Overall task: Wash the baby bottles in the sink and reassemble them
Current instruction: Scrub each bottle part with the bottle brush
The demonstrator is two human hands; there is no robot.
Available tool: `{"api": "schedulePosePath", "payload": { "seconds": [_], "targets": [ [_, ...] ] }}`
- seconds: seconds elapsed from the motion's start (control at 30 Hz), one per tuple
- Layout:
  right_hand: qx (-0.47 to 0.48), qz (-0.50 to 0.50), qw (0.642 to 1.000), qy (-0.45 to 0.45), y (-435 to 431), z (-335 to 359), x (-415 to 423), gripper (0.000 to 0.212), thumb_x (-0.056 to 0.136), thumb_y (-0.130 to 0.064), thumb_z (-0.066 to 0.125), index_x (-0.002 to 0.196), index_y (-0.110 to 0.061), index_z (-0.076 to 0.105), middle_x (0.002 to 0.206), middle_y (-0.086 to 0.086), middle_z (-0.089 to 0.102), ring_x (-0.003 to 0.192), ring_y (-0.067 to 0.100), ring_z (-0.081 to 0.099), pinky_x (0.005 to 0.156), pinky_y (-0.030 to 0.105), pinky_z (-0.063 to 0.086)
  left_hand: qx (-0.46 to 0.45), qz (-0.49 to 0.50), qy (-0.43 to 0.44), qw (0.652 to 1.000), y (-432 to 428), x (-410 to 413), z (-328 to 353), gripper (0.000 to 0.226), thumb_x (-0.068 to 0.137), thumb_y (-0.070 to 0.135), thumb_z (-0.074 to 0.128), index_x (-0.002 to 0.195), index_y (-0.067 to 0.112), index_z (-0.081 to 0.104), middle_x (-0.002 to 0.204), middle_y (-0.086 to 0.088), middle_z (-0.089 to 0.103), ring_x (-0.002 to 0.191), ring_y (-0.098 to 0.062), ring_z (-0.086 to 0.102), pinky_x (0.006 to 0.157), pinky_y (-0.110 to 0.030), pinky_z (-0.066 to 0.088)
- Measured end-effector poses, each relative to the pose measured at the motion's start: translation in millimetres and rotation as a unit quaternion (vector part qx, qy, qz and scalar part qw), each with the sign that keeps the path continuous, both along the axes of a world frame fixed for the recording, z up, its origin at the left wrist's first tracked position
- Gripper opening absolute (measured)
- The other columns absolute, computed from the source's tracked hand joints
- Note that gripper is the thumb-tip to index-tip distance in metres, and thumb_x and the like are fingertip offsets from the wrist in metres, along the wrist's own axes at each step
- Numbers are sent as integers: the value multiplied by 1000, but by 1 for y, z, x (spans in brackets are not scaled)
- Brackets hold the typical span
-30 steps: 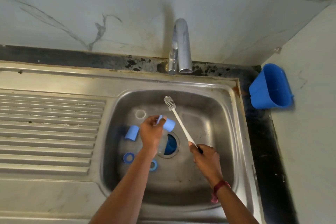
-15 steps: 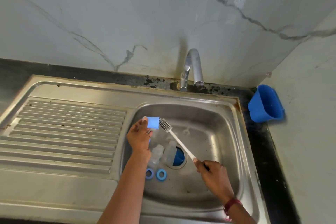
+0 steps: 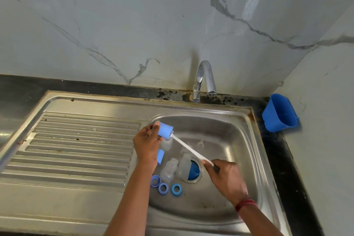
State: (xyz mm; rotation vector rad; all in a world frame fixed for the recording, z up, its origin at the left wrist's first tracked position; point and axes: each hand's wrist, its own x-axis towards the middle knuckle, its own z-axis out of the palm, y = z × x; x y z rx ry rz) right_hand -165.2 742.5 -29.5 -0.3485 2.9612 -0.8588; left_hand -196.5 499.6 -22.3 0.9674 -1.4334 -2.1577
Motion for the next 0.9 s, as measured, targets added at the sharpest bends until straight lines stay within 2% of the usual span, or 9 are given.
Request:
{"api": "schedulePosePath", "payload": {
  "seconds": [0.1, 0.2, 0.33, 0.47, 0.6, 0.73, 0.77, 0.87, 0.9],
  "targets": [
    [41, 17, 998, 40, -7, -2, 3, 50, 89, -55, 54, 52, -30, 30, 39, -11, 20, 32, 7, 21, 35, 12, 16, -55, 15, 8, 998, -2, 1, -2, 17, 85, 21, 78, 70, 28, 76, 76, -3, 69, 81, -20, 67, 72, -36, 57],
    [88, 31, 994, 55, -7, -5, 8, 50, 91, -57, 54, 54, -30, 32, 39, -11, 17, 30, 6, 17, 37, 9, 10, -86, -24, 7, 996, -6, 4, -3, 17, 85, 23, 78, 73, 35, 77, 72, 9, 71, 79, -15, 67, 77, -39, 58],
    [97, 48, 992, 71, 1, -4, 12, 49, 94, -64, 41, 57, -32, 33, 42, -14, 15, 31, 3, 14, 37, 8, 9, -61, -86, 1, 994, -14, 9, -3, 8, 90, 13, 71, 93, 19, 75, 79, 6, 74, 82, -16, 68, 81, -41, 58],
    [67, 49, 994, 76, 9, -3, 12, 50, 91, -65, 45, 56, -31, 31, 43, -15, 15, 34, 0, 14, 40, 8, 10, 8, -121, 41, 992, -15, 16, -6, 13, 91, 12, 66, 100, 4, 71, 77, 0, 74, 81, -20, 69, 67, -32, 61],
    [-11, 8, 997, 73, 6, -8, 16, 55, 92, -56, 56, 53, -32, 26, 42, -15, 18, 35, 7, 20, 38, 14, 17, 83, -126, 87, 985, -9, 14, -3, 34, 65, 34, 80, 88, 10, 74, 82, -5, 74, 81, -18, 72, 65, -28, 59],
    [-26, -16, 998, 48, -4, -10, 17, 57, 89, -54, 61, 50, -31, 27, 40, -12, 22, 36, 12, 24, 37, 17, 22, 94, -79, 90, 988, -9, 8, 2, 64, 55, 45, 92, 99, 5, 69, 88, -4, 74, 89, -19, 71, 73, -30, 61],
    [-23, -20, 999, 35, -5, -9, 16, 57, 89, -56, 59, 49, -30, 28, 39, -11, 24, 36, 12, 25, 37, 17, 22, 85, -71, 88, 990, -10, 7, 2, 59, 57, 41, 92, 100, 6, 69, 89, -2, 74, 91, -18, 70, 73, -29, 61],
    [12, -19, 1000, -3, -7, -6, 16, 55, 88, -63, 52, 49, -29, 35, 39, -9, 29, 35, 11, 29, 37, 17, 27, 41, -62, 61, 995, -10, 11, 0, 16, 85, 12, 72, 101, 12, 70, 92, -1, 72, 96, -19, 65, 77, -29, 58],
    [25, -13, 1000, -10, -7, -6, 16, 53, 88, -62, 53, 50, -29, 36, 39, -9, 31, 35, 9, 30, 38, 17, 28, 16, -65, 48, 997, -11, 13, -1, 14, 90, 6, 66, 102, 13, 71, 92, -1, 71, 95, -19, 64, 81, -34, 56]
  ]
}}
